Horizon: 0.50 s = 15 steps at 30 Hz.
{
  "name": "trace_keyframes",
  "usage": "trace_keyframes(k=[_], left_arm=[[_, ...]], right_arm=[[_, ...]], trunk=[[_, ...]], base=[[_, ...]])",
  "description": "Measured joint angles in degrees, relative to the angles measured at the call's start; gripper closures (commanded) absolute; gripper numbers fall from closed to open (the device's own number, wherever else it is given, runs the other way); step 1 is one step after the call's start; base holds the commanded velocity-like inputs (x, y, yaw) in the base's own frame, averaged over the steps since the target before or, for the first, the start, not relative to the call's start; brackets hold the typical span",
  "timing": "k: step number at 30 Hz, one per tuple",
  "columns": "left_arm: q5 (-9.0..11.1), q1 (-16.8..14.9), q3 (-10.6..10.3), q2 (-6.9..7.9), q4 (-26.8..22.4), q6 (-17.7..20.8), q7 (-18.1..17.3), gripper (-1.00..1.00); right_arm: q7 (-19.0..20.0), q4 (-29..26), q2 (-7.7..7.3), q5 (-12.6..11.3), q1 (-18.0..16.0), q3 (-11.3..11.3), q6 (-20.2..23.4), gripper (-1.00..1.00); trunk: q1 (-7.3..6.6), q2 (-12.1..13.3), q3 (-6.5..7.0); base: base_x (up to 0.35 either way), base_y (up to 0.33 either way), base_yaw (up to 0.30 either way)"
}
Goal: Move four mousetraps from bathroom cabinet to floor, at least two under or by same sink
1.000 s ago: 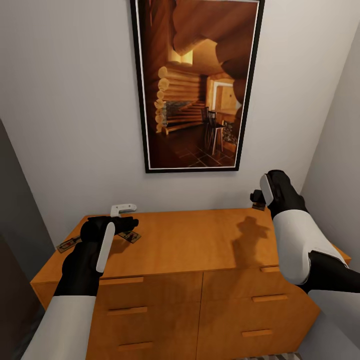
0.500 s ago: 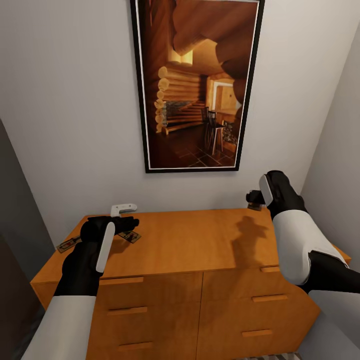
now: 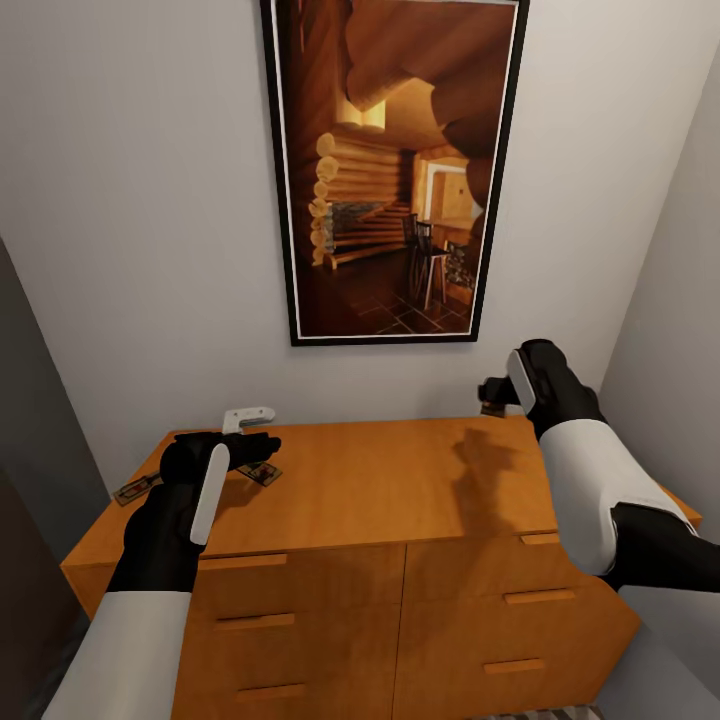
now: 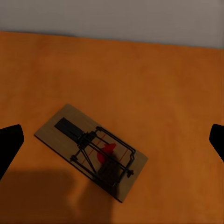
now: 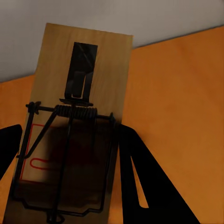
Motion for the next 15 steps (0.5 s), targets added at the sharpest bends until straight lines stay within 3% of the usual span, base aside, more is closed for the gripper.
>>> trace_keyframes(k=[15], left_arm=[[0.10, 0.00, 0.05, 0.00, 0.10, 0.00, 0.02, -1.00]], right_arm=[[0.85, 0.00, 0.24, 0.08, 0.31, 0.56, 0.00, 1.00]], trunk=[[0.00, 0.00, 0.00]], base=[[0.000, 0.000, 0.000]])
